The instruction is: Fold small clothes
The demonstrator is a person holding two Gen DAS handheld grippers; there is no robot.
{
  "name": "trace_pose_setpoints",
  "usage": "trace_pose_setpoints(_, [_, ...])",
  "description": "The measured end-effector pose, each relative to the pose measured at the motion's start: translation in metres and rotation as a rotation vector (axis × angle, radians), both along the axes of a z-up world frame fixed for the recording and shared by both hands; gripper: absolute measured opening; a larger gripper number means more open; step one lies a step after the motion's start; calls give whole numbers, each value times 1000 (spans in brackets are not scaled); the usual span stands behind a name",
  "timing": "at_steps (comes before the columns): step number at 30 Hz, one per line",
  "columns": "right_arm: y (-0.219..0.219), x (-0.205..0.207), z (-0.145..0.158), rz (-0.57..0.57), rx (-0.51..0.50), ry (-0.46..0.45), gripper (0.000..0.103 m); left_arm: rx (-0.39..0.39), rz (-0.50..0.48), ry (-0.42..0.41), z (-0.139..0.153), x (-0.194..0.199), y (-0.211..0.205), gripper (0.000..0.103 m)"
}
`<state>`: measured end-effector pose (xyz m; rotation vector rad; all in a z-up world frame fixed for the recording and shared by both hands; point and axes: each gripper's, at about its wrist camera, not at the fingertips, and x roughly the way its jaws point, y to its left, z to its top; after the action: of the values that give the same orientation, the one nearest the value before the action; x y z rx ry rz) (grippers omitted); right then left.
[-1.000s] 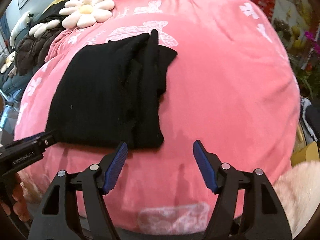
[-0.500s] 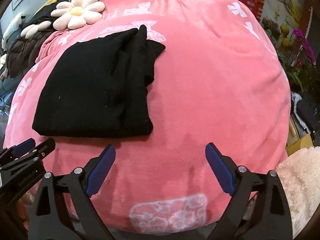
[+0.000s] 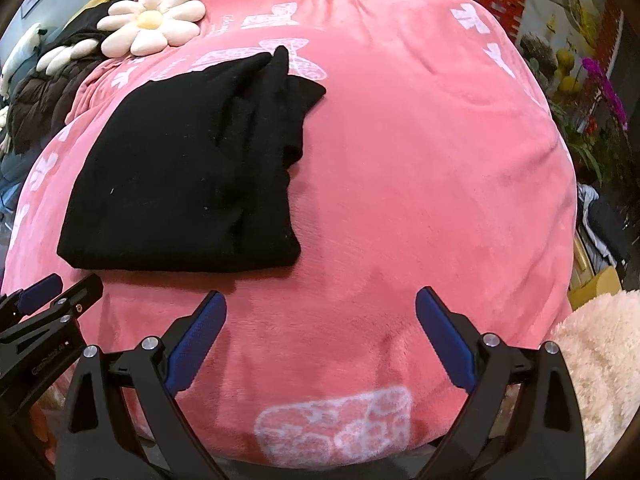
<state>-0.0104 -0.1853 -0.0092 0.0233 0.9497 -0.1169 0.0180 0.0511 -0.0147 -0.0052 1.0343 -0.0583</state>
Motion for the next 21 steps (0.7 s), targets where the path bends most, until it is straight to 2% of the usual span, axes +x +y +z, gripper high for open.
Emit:
trace_pose_setpoints(15, [6, -1, 1, 29, -31, -9, 93, 11, -21, -7, 1, -3, -9, 59])
trace_pose_setpoints(18, [7, -2, 1, 26, -31, -8, 93, 17, -25, -8, 1, -3, -10, 68])
trace_pose_setpoints(21, [5, 1, 1, 29, -30, -6, 93, 22, -29, -12, 1, -4, -12, 68])
